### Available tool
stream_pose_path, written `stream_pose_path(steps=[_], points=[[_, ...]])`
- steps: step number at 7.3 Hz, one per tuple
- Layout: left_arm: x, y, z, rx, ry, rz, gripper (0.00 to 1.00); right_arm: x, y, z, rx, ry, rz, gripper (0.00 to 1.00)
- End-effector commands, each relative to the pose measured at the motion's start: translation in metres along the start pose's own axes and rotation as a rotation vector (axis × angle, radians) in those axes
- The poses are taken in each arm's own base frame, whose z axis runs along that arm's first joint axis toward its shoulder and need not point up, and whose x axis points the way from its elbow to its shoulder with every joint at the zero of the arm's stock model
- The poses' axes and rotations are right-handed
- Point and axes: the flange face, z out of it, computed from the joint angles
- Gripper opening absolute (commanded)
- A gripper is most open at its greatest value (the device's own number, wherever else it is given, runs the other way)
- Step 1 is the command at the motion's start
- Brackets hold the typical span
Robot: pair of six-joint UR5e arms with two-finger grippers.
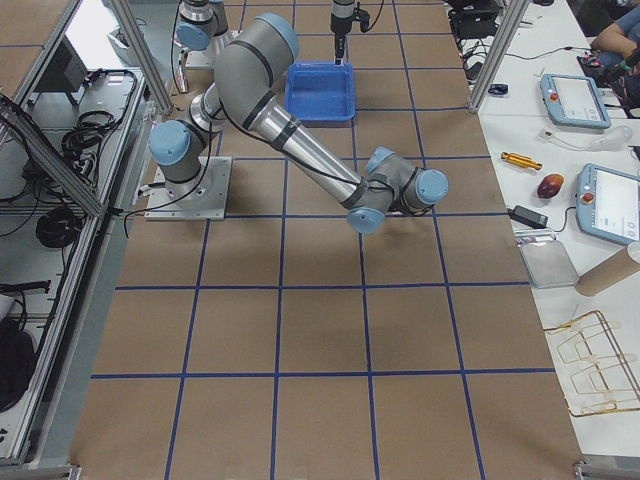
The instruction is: Assemble white blocks and place on blue tray
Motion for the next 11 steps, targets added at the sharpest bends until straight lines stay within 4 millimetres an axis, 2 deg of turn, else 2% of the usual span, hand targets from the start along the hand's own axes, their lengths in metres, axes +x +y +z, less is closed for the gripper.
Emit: stream_pose_path(steps=[1,3,4,6,8,9,11], points=[[0.003,0.031,0.035,0.018,0.006,-0.010,0.06,0.000,0.002,0.005,0.004,-0.008,0.007,0.89],[0.005,0.045,0.062,0.030,0.034,-0.004,0.06,0.000,0.002,0.005,0.000,-0.010,0.008,0.69],[0.010,0.048,0.062,0.035,0.034,0.007,0.06,-0.001,0.003,0.004,-0.020,-0.020,0.008,0.54],[0.012,0.049,0.066,0.024,0.032,0.010,0.06,0.001,-0.003,0.004,-0.026,-0.021,-0.002,0.16],[0.017,0.054,0.067,0.020,0.032,-0.013,0.07,0.001,-0.008,0.003,-0.023,-0.022,-0.016,0.00],[0.019,0.056,0.068,0.016,0.033,-0.022,0.08,-0.001,-0.014,0.000,-0.018,-0.036,-0.019,0.00],[0.022,0.063,0.071,0.005,0.028,-0.016,0.10,-0.007,-0.040,-0.028,-0.021,-0.035,-0.035,0.00]])
